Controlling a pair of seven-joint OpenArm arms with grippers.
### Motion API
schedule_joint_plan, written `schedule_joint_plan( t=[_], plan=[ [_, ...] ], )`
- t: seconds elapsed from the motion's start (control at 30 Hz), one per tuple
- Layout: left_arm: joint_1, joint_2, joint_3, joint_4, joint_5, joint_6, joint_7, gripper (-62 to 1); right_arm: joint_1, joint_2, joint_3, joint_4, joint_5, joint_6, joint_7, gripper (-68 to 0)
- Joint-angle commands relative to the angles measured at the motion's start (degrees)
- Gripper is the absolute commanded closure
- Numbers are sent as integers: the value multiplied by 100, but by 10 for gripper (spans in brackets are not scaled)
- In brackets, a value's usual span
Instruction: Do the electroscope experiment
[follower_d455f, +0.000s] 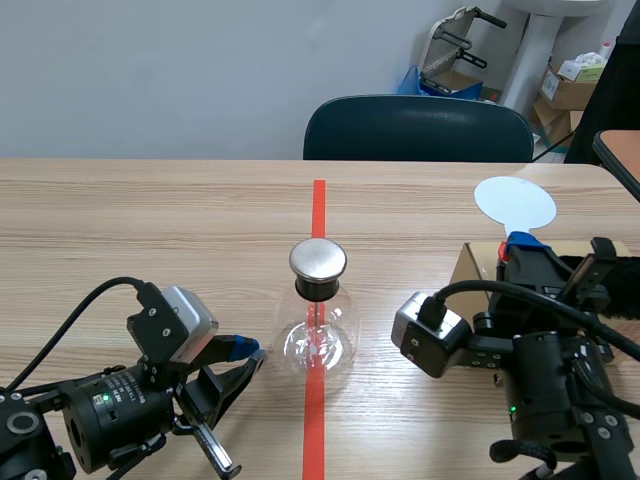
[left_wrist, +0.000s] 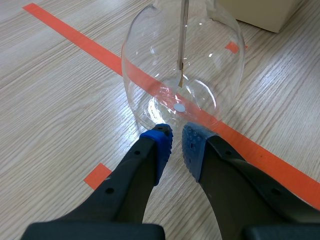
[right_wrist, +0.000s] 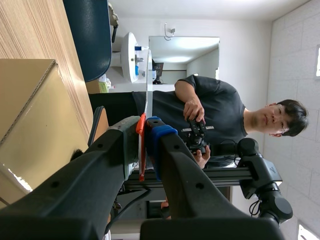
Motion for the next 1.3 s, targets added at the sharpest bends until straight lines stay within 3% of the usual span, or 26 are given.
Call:
schedule_joint_plan(
  t=[0.0,0.73,0.9,1.27],
  plan=[
    [-44,13,9,94,7,-7,-96,-100,50,92,39,149,-4,-63,-44,-10],
    [-44,15,9,94,7,-7,-96,-100,50,92,39,149,-4,-63,-24,-10],
    [-44,15,9,94,7,-7,-96,-100,50,90,39,149,-4,-63,505,-10],
    [-44,15,9,94,7,-7,-92,-100,50,90,39,149,-7,-63,2568,-10]
  ],
)
